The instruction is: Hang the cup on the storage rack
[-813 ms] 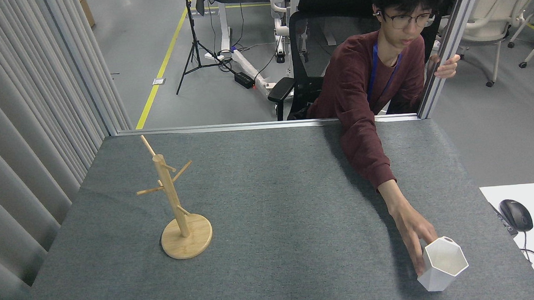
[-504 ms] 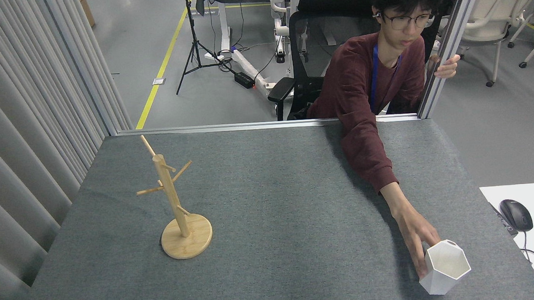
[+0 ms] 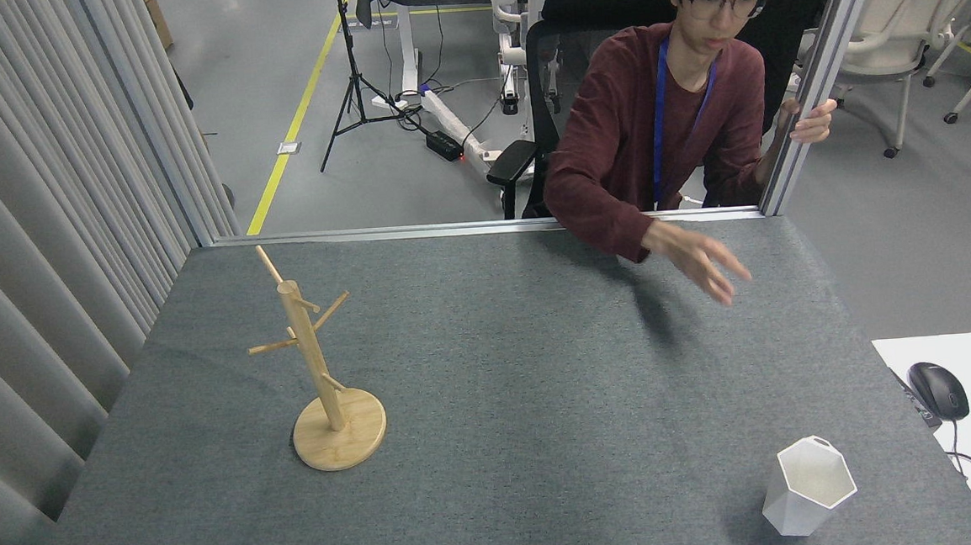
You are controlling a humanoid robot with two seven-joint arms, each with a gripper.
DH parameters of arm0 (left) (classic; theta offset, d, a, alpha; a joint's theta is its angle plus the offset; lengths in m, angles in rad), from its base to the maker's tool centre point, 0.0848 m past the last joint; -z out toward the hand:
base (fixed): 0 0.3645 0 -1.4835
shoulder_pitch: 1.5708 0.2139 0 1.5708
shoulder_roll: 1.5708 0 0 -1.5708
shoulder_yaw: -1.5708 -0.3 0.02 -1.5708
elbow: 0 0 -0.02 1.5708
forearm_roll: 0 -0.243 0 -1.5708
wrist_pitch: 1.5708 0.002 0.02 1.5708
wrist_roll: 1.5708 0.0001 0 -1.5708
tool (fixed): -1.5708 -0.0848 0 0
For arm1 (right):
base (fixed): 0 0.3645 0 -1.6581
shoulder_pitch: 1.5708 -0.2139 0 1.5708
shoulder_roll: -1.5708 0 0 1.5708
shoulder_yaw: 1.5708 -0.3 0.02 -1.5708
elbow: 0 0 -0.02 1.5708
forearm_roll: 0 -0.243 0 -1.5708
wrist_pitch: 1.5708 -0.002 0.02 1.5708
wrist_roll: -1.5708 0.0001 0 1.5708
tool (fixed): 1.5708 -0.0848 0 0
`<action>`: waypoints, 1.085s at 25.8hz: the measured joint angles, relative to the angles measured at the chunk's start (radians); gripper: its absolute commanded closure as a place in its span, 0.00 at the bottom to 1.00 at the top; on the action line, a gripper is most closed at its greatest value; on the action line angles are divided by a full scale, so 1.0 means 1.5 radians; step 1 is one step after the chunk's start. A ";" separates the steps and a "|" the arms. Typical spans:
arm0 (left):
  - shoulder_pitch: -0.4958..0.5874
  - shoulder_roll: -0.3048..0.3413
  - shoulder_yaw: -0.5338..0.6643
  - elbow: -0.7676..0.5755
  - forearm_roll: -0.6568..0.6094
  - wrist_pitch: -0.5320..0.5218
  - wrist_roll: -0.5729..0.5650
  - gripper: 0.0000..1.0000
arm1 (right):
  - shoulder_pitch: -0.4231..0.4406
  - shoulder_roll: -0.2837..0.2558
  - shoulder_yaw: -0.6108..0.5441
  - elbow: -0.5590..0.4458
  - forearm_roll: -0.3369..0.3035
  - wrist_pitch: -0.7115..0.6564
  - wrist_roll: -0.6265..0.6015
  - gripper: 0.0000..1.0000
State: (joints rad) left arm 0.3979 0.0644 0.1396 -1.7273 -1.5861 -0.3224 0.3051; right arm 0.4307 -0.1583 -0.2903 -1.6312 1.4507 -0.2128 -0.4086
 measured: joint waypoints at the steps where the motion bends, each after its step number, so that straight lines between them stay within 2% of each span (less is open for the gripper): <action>1: 0.000 0.000 0.000 0.000 0.000 0.000 0.000 0.00 | -0.006 -0.001 0.000 0.006 0.000 0.001 0.010 0.01; 13: 0.000 0.000 0.002 0.000 0.000 0.002 0.000 0.00 | -0.099 -0.016 0.003 0.106 0.002 0.003 0.043 0.01; 28: 0.002 0.003 0.013 0.001 0.000 0.002 -0.002 0.00 | -0.164 -0.018 0.007 0.178 0.005 0.003 0.043 0.01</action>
State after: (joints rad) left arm 0.4011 0.0690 0.1591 -1.7264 -1.5861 -0.3191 0.3029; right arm 0.1852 -0.1854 -0.2792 -1.3649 1.4584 -0.2086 -0.3434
